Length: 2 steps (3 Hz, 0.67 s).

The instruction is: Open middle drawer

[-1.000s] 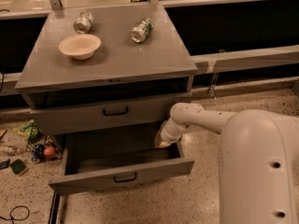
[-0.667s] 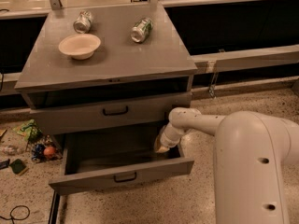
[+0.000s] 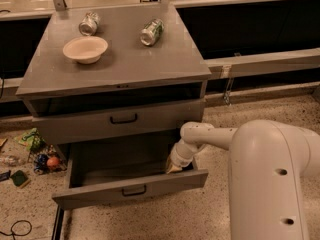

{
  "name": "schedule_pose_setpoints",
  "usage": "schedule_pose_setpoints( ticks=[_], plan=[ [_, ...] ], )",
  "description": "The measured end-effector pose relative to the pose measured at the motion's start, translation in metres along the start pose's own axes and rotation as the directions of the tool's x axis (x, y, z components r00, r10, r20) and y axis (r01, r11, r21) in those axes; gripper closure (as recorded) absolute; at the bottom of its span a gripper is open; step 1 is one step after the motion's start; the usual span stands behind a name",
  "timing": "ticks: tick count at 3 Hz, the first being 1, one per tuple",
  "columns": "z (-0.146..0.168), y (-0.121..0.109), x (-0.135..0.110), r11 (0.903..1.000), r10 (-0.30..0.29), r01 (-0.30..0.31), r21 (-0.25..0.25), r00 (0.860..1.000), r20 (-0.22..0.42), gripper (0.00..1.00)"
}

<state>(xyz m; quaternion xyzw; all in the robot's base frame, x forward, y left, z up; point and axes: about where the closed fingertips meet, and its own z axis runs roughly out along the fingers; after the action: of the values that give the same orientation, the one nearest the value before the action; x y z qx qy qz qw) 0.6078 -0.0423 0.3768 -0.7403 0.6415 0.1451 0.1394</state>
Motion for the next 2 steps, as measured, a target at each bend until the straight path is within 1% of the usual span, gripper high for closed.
schedule_pose_setpoints(
  ticks=[1, 2],
  plan=[
    [0.003, 0.027, -0.001, 0.9984, 0.019, -0.019, -0.054, 1.0, 0.005, 1.0],
    [0.011, 0.064, -0.005, 0.9901, 0.045, -0.042, -0.134, 0.999, 0.017, 1.0]
  ],
)
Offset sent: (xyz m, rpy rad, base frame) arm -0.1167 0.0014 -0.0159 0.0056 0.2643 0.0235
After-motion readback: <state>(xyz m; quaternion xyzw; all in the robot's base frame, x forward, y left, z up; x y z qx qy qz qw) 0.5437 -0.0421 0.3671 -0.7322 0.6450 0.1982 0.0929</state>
